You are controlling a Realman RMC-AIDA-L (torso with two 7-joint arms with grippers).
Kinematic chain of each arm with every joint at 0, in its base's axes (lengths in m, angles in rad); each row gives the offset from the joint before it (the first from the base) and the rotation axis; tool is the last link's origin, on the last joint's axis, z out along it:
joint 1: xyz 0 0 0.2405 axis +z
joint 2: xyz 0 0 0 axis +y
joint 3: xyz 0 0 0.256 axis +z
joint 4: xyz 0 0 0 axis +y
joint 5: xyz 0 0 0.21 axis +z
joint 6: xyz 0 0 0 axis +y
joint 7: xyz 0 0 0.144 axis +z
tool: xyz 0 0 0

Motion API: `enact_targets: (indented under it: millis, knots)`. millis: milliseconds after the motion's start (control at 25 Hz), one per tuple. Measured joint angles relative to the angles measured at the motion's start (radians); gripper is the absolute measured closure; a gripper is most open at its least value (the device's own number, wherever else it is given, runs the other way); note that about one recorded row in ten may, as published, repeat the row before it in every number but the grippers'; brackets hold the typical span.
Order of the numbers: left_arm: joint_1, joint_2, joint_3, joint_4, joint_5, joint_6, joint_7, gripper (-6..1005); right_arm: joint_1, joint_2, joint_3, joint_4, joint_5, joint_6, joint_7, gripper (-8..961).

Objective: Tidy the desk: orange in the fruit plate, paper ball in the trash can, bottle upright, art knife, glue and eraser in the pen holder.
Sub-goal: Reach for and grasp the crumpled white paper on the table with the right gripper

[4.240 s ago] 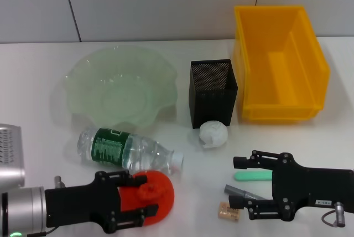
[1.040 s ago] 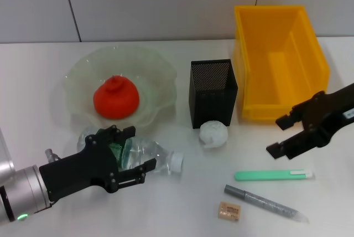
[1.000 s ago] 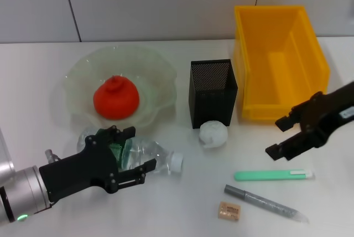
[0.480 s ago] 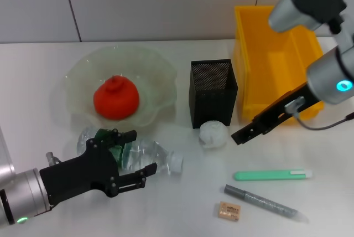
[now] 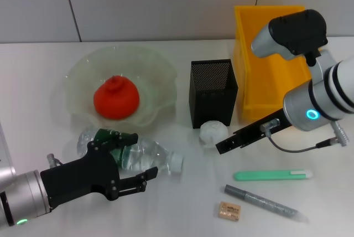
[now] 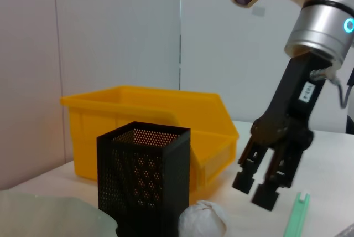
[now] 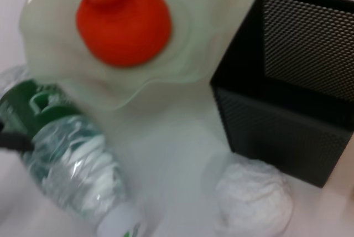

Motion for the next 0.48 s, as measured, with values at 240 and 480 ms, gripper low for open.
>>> enact_targets:
  millis: [240, 480]
  knots:
    - [0.002, 0.001, 0.01, 0.003, 0.001, 0.0, 0.007, 151, -0.027, 0.002, -0.041, -0.02, 0.02, 0.104, 0.055, 196]
    - [0.0, 0.003, 0.018, 0.006, 0.001, 0.0, 0.009, 151, -0.01, 0.002, -0.068, -0.08, 0.042, 0.171, 0.06, 212]
